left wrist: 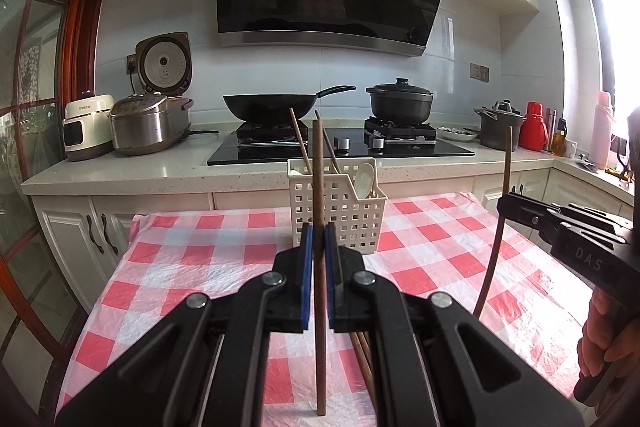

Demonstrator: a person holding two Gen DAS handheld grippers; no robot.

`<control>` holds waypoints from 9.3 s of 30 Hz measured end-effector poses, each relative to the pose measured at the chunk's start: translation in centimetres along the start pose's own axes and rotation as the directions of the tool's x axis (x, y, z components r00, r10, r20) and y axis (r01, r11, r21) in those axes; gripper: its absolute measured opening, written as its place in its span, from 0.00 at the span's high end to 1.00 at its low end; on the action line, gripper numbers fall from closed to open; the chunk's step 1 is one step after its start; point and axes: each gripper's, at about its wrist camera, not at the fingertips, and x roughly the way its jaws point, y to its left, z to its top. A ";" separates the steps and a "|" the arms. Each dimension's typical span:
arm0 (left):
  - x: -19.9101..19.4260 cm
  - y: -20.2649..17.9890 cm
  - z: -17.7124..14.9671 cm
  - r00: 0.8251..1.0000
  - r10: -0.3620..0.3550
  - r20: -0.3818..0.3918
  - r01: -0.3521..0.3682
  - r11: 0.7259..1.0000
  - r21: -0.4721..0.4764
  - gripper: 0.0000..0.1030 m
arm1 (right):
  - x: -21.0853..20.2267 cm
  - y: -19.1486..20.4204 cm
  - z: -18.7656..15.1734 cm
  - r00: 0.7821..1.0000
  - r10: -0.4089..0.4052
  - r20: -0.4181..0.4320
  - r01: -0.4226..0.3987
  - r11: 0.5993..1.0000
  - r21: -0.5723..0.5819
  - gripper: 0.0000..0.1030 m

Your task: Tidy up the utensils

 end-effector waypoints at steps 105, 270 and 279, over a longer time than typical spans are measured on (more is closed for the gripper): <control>24.8 8.3 12.2 0.993 -0.022 -0.113 -0.003 0.976 -0.217 0.59 | 23.0 -5.9 12.1 0.984 0.091 -0.156 -0.081 0.994 0.066 0.62; 16.4 1.1 -2.9 0.922 -0.008 -0.388 -0.007 0.999 -0.038 0.94 | 14.1 -4.7 -4.4 0.936 0.011 -0.351 0.042 0.989 0.142 0.90; 16.9 1.9 -4.2 0.921 -0.027 -0.388 0.001 0.998 -0.067 0.94 | 16.1 -4.7 -6.6 0.890 -0.009 -0.456 0.055 0.995 0.088 0.72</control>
